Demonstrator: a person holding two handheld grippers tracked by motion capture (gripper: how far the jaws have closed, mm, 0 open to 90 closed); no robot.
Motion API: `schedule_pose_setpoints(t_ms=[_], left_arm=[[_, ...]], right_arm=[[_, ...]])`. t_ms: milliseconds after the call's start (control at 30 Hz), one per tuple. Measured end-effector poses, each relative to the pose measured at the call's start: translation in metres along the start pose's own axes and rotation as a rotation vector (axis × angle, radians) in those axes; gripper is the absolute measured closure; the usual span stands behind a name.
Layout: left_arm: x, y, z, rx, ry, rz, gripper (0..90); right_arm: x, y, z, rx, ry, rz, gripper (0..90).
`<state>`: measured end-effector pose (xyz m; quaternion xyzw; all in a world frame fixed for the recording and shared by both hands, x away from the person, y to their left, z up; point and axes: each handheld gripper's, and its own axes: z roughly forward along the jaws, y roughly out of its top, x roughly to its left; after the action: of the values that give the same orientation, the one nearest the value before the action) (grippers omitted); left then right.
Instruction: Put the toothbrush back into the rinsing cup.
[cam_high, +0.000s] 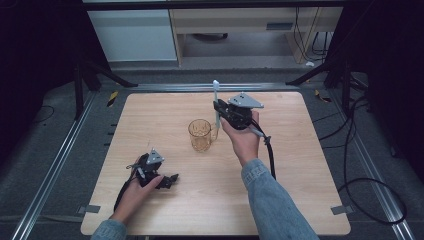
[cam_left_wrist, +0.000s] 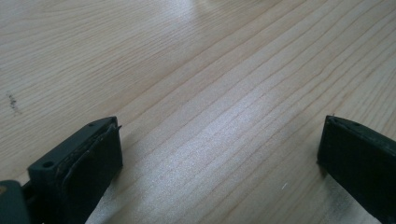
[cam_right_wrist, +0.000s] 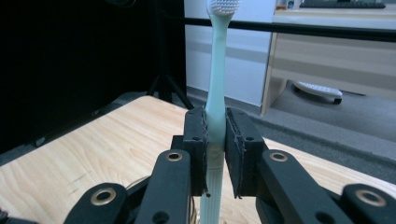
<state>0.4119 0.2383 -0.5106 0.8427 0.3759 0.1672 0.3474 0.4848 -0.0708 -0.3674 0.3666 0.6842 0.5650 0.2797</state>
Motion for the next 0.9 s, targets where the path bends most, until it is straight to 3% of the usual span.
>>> schedule_pose_setpoints(t_ms=[900], left_arm=[[0.0001,0.0,-0.0001,0.002,0.0,0.002,0.0]], right_arm=[[-0.0007,-0.0096,0.0093,-0.124,-0.03,0.016,79.1]])
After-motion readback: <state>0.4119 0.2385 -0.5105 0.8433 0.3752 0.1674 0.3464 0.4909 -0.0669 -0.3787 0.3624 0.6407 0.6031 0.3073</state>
